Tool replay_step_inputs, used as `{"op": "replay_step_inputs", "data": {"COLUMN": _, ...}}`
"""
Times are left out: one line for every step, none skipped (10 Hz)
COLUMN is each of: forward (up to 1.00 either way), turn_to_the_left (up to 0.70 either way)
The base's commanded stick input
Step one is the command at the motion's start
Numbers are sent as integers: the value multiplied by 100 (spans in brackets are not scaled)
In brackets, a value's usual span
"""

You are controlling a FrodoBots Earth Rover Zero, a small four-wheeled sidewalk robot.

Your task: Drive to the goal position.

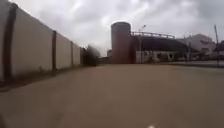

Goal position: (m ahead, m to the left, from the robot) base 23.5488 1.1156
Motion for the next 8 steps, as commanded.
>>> {"op": "replay_step_inputs", "data": {"forward": 100, "turn_to_the_left": 0}}
{"op": "replay_step_inputs", "data": {"forward": 100, "turn_to_the_left": 0}}
{"op": "replay_step_inputs", "data": {"forward": 100, "turn_to_the_left": 0}}
{"op": "replay_step_inputs", "data": {"forward": 100, "turn_to_the_left": 0}}
{"op": "replay_step_inputs", "data": {"forward": 100, "turn_to_the_left": 0}}
{"op": "replay_step_inputs", "data": {"forward": 100, "turn_to_the_left": 0}}
{"op": "replay_step_inputs", "data": {"forward": 100, "turn_to_the_left": 0}}
{"op": "replay_step_inputs", "data": {"forward": 100, "turn_to_the_left": 0}}
